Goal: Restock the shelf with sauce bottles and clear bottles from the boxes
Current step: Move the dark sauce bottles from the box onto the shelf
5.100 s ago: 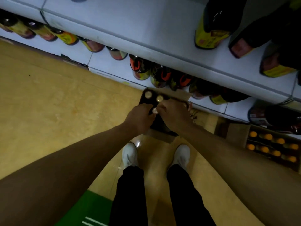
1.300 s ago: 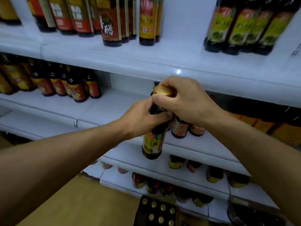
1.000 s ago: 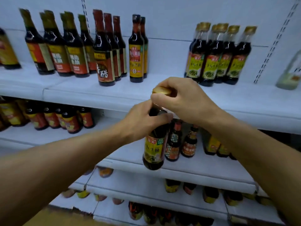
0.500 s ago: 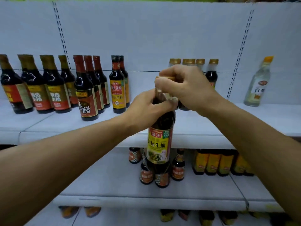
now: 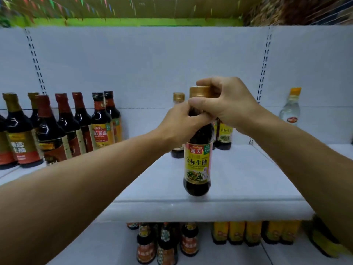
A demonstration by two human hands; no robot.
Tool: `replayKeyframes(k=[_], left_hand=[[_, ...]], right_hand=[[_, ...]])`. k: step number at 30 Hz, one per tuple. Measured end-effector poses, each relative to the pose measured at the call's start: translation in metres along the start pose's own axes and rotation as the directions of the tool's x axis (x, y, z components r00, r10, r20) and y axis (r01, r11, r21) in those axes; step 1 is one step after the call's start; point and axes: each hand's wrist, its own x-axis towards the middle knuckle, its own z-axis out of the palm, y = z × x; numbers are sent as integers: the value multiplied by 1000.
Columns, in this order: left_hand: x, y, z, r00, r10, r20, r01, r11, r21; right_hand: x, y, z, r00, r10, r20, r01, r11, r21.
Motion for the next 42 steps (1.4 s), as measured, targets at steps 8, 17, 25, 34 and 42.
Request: replayKeyframes(k=[8, 17, 25, 34, 42], left_hand=[[34, -47, 61, 978, -203, 53, 208, 972, -107], [23, -108, 119, 926, -321, -200, 377, 836, 399], [21, -127, 141, 958, -27, 287, -220, 576, 787], [31, -149, 140, 941, -225, 254, -121, 478, 870], [35, -154, 139, 936, -256, 241, -93, 480, 872]], right_hand=[[39, 77, -43, 1000, -8, 13, 9, 996, -87], [75, 149, -53, 999, 46, 22, -43, 991, -124], [97, 183, -38, 996, 90, -9, -90, 993, -72], [116, 193, -20, 998, 57, 5, -57, 994, -88], [122, 198, -16, 999, 38, 24, -35, 991, -130]])
